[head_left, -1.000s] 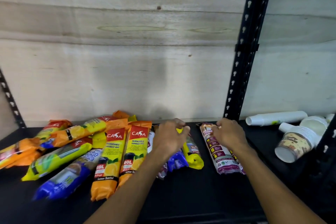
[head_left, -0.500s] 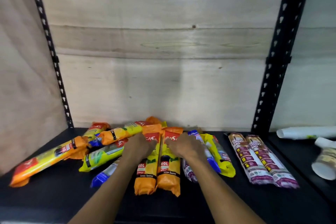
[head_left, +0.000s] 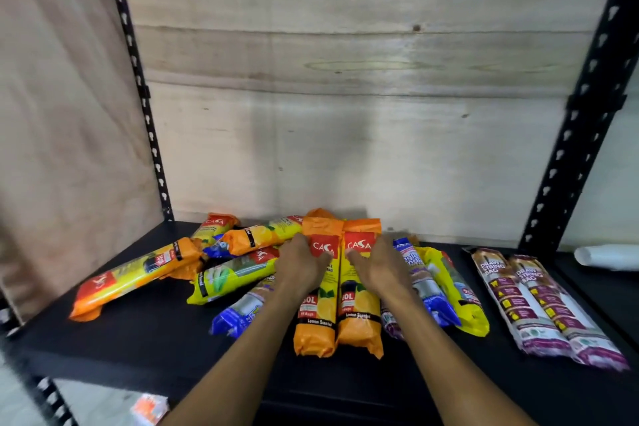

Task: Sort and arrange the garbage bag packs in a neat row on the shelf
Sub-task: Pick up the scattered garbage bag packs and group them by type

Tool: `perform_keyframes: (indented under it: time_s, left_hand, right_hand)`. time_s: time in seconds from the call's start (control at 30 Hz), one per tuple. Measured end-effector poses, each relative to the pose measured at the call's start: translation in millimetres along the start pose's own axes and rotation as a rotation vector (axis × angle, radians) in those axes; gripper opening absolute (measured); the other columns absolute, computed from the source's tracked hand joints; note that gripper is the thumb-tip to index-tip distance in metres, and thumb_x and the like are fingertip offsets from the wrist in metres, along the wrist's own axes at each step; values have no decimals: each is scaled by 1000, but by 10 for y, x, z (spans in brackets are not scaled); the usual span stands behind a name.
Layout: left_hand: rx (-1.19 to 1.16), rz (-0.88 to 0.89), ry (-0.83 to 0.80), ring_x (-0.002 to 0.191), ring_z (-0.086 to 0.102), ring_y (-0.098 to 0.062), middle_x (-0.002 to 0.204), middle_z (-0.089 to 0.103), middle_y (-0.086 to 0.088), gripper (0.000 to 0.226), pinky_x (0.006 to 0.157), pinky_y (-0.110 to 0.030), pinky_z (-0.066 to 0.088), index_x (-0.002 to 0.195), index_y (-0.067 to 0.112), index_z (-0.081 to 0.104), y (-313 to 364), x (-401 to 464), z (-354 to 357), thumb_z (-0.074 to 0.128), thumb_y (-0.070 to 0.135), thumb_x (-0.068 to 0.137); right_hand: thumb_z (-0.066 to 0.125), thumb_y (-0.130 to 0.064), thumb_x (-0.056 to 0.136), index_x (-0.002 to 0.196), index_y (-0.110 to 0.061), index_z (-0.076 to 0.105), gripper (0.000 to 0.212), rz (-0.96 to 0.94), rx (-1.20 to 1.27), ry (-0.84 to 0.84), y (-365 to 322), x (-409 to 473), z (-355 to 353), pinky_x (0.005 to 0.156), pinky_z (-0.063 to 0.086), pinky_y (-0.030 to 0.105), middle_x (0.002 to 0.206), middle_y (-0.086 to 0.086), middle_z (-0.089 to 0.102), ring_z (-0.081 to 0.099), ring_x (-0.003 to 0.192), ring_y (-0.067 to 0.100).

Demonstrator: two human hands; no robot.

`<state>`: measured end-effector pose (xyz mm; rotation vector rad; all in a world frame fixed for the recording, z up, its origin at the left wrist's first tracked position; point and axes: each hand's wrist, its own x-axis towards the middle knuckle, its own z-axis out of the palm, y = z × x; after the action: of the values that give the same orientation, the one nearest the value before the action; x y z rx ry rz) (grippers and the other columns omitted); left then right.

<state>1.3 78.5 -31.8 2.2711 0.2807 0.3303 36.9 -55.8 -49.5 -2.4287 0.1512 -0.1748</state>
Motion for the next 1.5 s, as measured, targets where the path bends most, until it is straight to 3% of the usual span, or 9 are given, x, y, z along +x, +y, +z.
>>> perform_keyframes:
  time_s: [0.2,0.37,0.5,0.6,0.9,1.03,1.23,1.37,1.5]
  left_hand:
    - [-137,74,127,106,64,-24,117,69,-9,42,85,-29,48,123,2,62,41,-112,-283,68,27,90]
    - [-158,38,222,112,63,-25,128,65,-8,52,91,-34,51,135,6,56,-138,-11,-825,67,32,91]
    - [-152,-24,315,105,64,-23,127,66,-9,47,90,-35,50,134,8,57,-473,45,-1282,64,30,93]
    - [-184,-104,355,93,60,-17,126,66,-9,48,92,-41,53,136,12,55,-812,112,-1564,64,31,93]
    - [-250,-202,423,94,71,-25,117,71,-6,45,88,-49,57,129,14,60,-1636,196,-1976,68,33,89]
    - [-244,-183,457,95,70,-21,115,71,-3,44,88,-46,57,126,13,62,-1781,223,-1985,69,35,88]
    - [-188,-89,469,84,62,-10,98,62,11,38,82,-34,55,122,15,63,-1921,286,-1908,65,37,91]
    - [-173,-110,452,99,67,-17,117,69,0,44,88,-39,57,126,17,60,-1995,426,-1919,65,40,90]
    - [-87,-152,441,109,66,-25,124,67,-5,51,93,-47,55,131,15,56,-1998,523,-1930,64,44,90]
  right_hand:
    - [59,-55,91,127,-14,55,56,-97,122,68,-222,-122,-52,91,55,46,120,7,69,66,107,31]
    - [61,-49,92,115,-13,65,43,-213,234,64,-762,-246,44,83,51,34,112,5,72,67,102,29]
    - [61,-49,92,116,-14,65,43,-281,271,12,-1278,-334,394,81,51,32,112,2,71,68,101,26]
    - [61,-53,90,117,-15,66,46,-323,280,-33,-1631,-382,751,87,56,39,112,3,72,69,102,27]
    - [67,-50,88,95,-15,69,35,-369,158,-163,-2211,-500,1621,74,58,38,92,1,72,69,84,25]
    - [67,-50,88,108,-17,65,39,-420,140,-177,-2252,-506,1800,82,59,43,102,0,71,69,94,24]
    - [66,-46,91,120,-12,59,45,-449,109,-191,-2269,-402,1894,87,54,38,115,6,65,63,109,27]
    - [64,-45,92,117,-10,60,43,-425,43,-201,-2394,-317,1985,78,49,37,113,8,65,63,106,30]
    - [62,-46,93,116,-8,63,45,-404,-28,-191,-2484,-318,2019,87,55,45,117,11,64,61,108,33]
